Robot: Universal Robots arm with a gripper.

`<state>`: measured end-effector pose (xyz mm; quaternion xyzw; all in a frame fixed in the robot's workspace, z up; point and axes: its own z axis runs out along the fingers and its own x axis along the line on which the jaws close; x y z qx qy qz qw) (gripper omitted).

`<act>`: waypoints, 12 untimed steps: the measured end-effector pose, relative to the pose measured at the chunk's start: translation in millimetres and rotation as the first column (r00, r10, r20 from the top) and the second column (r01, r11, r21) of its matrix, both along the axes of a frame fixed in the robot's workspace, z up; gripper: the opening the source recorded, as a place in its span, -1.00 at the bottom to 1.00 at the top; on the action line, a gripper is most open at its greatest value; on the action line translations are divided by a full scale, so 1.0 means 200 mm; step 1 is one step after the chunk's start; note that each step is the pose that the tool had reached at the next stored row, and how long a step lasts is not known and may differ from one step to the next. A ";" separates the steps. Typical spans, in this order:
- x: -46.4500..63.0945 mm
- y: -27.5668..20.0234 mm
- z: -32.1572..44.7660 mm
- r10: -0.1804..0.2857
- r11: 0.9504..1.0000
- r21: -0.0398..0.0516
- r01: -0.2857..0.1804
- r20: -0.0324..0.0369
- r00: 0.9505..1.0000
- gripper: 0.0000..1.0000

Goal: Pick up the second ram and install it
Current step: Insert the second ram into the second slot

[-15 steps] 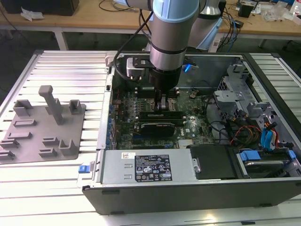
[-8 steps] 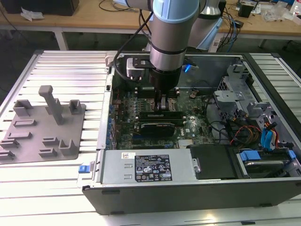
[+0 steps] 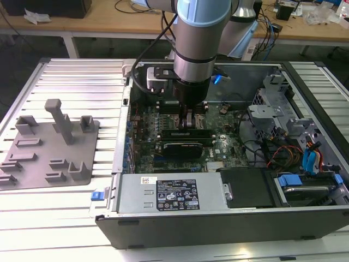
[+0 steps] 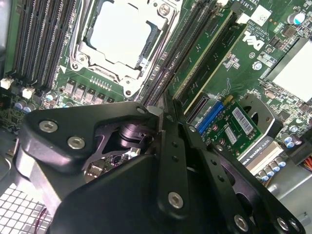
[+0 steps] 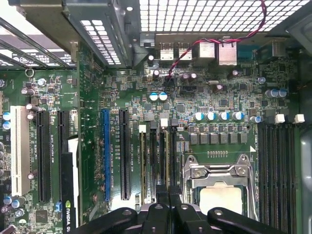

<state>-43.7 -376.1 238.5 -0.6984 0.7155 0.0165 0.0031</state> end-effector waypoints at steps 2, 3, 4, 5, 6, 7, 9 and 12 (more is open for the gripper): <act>0.00 0.000 0.000 0.000 1.000 0.000 0.000 0.000 1.000 -0.82; 0.00 -0.001 0.000 0.000 1.000 0.000 0.000 0.000 1.000 -0.82; 0.00 -0.001 0.000 0.000 1.000 0.000 0.000 0.000 1.000 -0.82; 0.00 -0.001 0.000 0.000 1.000 0.000 0.000 0.000 1.000 -0.82; 0.00 0.000 -0.001 0.000 1.000 0.000 0.000 0.000 1.000 -0.82; 0.00 0.001 -0.001 0.000 1.000 0.000 0.000 0.000 1.000 -0.82; 0.00 0.001 -0.002 0.000 1.000 0.000 0.000 0.000 1.000 -0.82; 0.00 0.001 -0.001 0.000 1.000 0.000 0.000 -0.004 1.000 -0.82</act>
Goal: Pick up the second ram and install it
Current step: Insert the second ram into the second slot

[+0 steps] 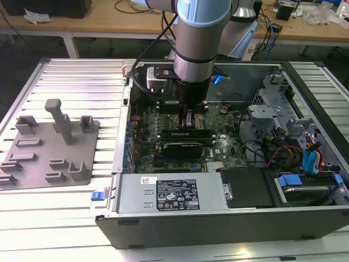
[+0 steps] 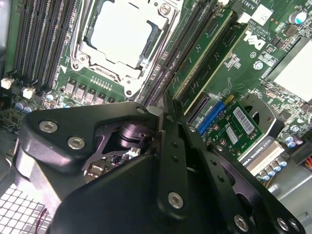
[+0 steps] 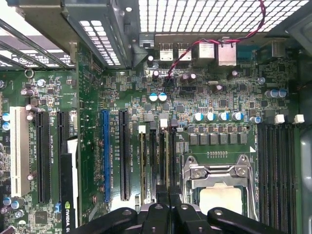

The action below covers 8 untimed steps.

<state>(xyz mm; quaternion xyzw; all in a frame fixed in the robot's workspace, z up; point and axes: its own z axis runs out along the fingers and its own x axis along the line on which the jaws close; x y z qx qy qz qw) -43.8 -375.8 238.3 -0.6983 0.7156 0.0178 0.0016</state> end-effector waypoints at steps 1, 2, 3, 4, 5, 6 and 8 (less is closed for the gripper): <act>0.00 0.000 0.000 0.000 1.000 0.000 0.000 -0.001 1.000 -0.82; 0.00 0.000 0.000 0.000 1.000 0.000 0.000 -0.001 1.000 -0.82; 0.00 0.000 0.000 0.003 1.000 0.000 -0.003 -0.001 1.000 -0.82; 0.00 0.000 0.000 0.006 1.000 0.000 -0.006 -0.001 1.000 -0.82; 0.00 0.000 0.000 0.007 1.000 0.000 -0.007 -0.001 1.000 -0.82; 0.00 0.000 0.000 0.007 1.000 0.000 -0.007 -0.001 1.000 -0.82; 0.00 0.000 -0.002 0.007 1.000 0.000 -0.007 -0.001 1.000 -0.82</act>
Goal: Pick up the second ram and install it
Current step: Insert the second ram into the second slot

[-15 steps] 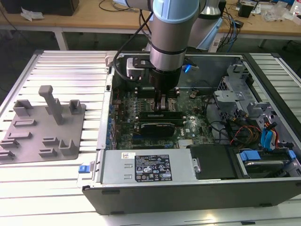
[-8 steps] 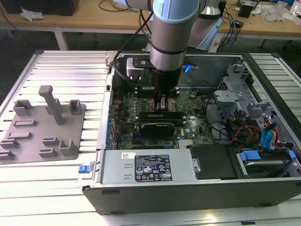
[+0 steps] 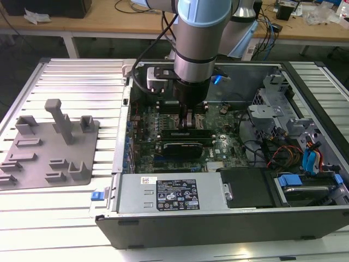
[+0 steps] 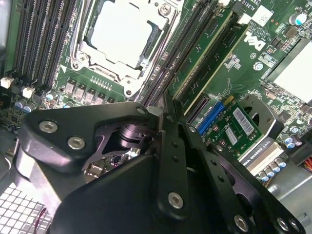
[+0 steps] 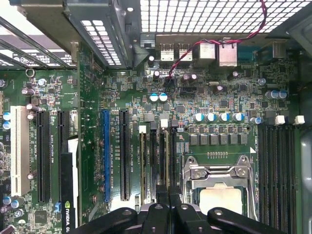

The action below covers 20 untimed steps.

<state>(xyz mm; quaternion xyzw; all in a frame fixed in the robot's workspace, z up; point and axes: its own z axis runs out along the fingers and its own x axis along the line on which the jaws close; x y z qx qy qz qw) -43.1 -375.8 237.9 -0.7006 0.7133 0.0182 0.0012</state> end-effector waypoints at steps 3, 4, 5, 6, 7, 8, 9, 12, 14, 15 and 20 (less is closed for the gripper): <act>0.00 0.000 -0.001 0.000 1.000 0.000 0.000 0.000 1.000 -0.82; 0.00 0.000 0.000 0.000 1.000 0.000 0.000 0.000 1.000 -0.82; 0.00 0.000 -0.001 0.000 1.000 0.000 0.000 0.000 1.000 -0.82; 0.00 0.000 -0.001 0.000 1.000 0.000 0.000 0.000 1.000 -0.82; 0.00 0.000 -0.002 0.000 1.000 0.000 0.000 0.000 1.000 -0.82; 0.00 0.000 -0.002 0.000 1.000 0.001 0.000 0.000 1.000 -0.82; 0.00 0.000 -0.005 0.000 1.000 0.001 0.000 0.000 1.000 -0.82; 0.00 0.000 -0.007 0.000 1.000 0.001 0.000 0.000 1.000 -0.82; 0.00 0.000 -0.007 0.000 1.000 0.001 0.000 0.000 1.000 -0.82; 0.00 0.000 -0.008 0.000 1.000 0.001 0.000 0.000 1.000 -0.82; 0.01 0.000 -0.008 0.001 1.000 0.001 -0.001 0.000 1.000 -0.82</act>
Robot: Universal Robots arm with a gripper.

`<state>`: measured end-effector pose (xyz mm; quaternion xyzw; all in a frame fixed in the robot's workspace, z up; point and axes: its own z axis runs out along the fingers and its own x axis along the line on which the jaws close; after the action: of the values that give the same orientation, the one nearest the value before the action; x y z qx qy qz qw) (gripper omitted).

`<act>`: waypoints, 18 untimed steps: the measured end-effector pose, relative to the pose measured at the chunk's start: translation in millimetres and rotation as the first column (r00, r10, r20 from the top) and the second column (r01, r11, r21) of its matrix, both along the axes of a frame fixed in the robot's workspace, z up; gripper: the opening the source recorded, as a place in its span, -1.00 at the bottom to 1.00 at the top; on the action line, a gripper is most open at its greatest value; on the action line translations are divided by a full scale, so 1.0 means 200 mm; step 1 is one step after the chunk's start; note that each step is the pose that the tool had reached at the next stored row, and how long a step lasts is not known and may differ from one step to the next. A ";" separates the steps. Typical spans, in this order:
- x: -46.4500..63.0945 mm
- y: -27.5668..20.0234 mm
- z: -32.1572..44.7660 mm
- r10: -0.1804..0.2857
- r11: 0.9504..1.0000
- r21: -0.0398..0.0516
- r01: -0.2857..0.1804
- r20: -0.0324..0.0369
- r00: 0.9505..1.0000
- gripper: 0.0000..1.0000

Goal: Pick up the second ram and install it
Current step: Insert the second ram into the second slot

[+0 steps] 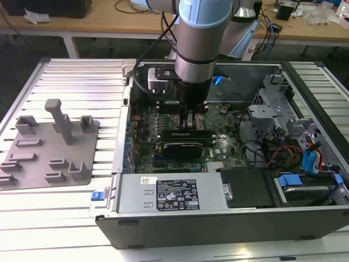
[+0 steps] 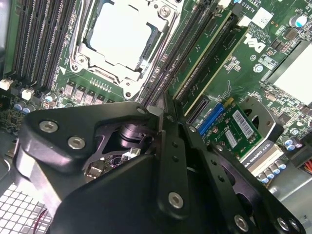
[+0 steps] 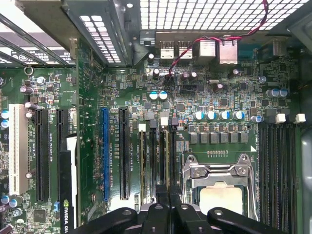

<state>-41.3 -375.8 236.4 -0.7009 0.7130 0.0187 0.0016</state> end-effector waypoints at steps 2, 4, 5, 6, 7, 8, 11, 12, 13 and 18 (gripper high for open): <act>0.00 0.000 0.000 0.014 1.000 0.000 -0.014 0.000 1.000 -0.82; 0.00 -0.001 0.000 0.020 1.000 0.000 -0.020 0.000 1.000 -0.82; 0.00 -0.001 -0.002 0.020 1.000 0.000 -0.020 0.000 1.000 -0.82; 0.00 0.000 -0.006 0.020 1.000 0.000 -0.020 0.000 1.000 -0.82; 0.00 0.000 -0.009 0.020 1.000 0.000 -0.020 0.000 1.000 -0.82; 0.00 -0.001 -0.009 0.020 1.000 0.000 -0.020 0.000 1.000 -0.82; 0.00 -0.001 -0.010 0.020 1.000 0.000 -0.020 0.000 1.000 -0.82; 0.00 -0.001 -0.010 0.020 1.000 0.000 -0.020 0.000 1.000 -0.82; 0.00 -0.001 -0.011 0.020 1.000 0.000 -0.020 0.000 1.000 -0.82; 0.00 -0.001 -0.020 0.020 1.000 0.000 -0.020 0.000 1.000 -0.82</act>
<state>-41.3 -376.0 232.4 -0.7079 0.7060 0.0188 0.0015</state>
